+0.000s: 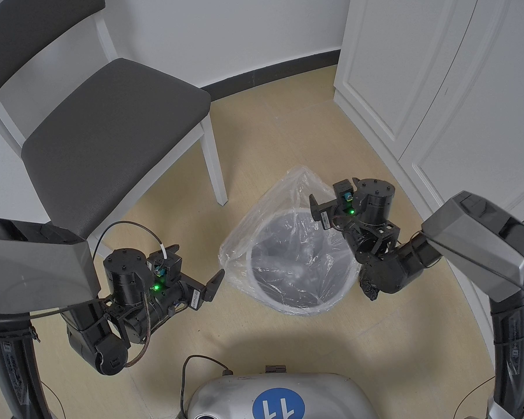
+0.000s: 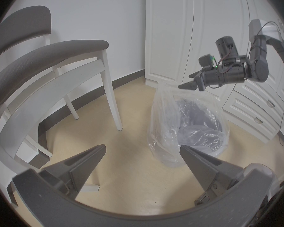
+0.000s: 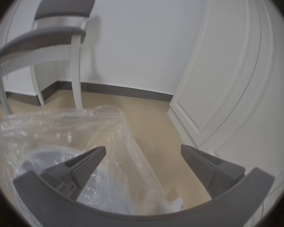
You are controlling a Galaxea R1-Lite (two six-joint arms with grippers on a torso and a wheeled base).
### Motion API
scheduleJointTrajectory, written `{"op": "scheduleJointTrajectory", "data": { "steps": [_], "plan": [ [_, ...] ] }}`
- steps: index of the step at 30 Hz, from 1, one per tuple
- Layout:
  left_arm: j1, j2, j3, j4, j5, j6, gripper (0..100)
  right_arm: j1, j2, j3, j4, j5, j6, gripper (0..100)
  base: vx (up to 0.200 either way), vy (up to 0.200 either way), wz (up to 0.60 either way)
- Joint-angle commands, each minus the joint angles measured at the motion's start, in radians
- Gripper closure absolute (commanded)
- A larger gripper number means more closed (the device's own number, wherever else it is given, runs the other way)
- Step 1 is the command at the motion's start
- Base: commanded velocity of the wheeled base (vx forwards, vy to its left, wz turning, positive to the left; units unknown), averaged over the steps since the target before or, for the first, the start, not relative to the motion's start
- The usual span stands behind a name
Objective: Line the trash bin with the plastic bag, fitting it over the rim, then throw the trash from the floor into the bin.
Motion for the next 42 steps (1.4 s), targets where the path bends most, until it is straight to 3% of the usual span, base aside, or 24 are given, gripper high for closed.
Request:
{"op": "scheduleJointTrajectory", "data": {
  "steps": [1,9,15,20,21,22,25,26,27,28,36,41,42],
  "plan": [
    [-0.008,-0.020,0.012,-0.001,0.001,0.000,0,0.005,-0.158,0.103,0.002,-0.008,0.054,0,0.000,0.000,0.00],
    [-0.024,-0.051,0.025,-0.001,-0.001,-0.003,0,0.000,-0.269,0.183,0.091,-0.040,0.106,0,0.000,0.000,0.00],
    [-0.028,-0.071,0.031,-0.001,-0.001,-0.004,0,0.003,-0.272,0.135,0.149,-0.036,0.160,0,0.000,0.000,0.00],
    [-0.035,-0.107,0.037,-0.001,-0.001,-0.009,0,0.049,-0.350,0.239,0.191,-0.039,0.373,0,0.000,0.000,0.00],
    [-0.035,-0.107,0.037,-0.001,-0.001,-0.009,0,0.049,-0.350,0.239,0.191,-0.039,0.373,0,0.000,0.000,0.00],
    [-0.035,-0.118,0.034,-0.001,-0.001,-0.015,0,0.055,-0.433,0.345,0.287,-0.039,0.384,0,0.000,0.000,0.00],
    [-0.051,-0.123,0.031,0.001,0.001,-0.034,0,0.048,-0.520,0.413,0.433,-0.016,0.384,0,0.000,0.000,0.00],
    [-0.067,-0.123,0.025,0.001,0.004,-0.050,0,0.040,-0.550,0.419,0.519,0.021,0.390,0,0.000,0.000,0.00],
    [-0.067,-0.123,0.025,0.001,0.004,-0.050,0,0.040,-0.550,0.419,0.519,0.021,0.390,0,0.000,0.000,0.00],
    [-0.118,-0.110,-0.001,0.003,0.039,-0.087,0,-0.001,-0.556,0.382,0.589,0.103,0.427,0,0.000,0.000,0.00],
    [-0.167,-0.006,-0.210,0.102,0.139,-0.110,0,-0.046,-0.438,0.339,0.563,0.132,0.553,0,0.000,0.000,0.00],
    [-0.192,-0.009,-0.248,0.194,0.159,-0.202,0,-0.058,-0.385,0.338,0.493,0.150,0.594,0,0.000,0.000,0.00],
    [-0.190,-0.006,-0.275,0.236,0.191,-0.210,0,-0.064,-0.372,0.333,0.481,0.159,0.594,0,0.000,0.000,0.00]
  ]
}}
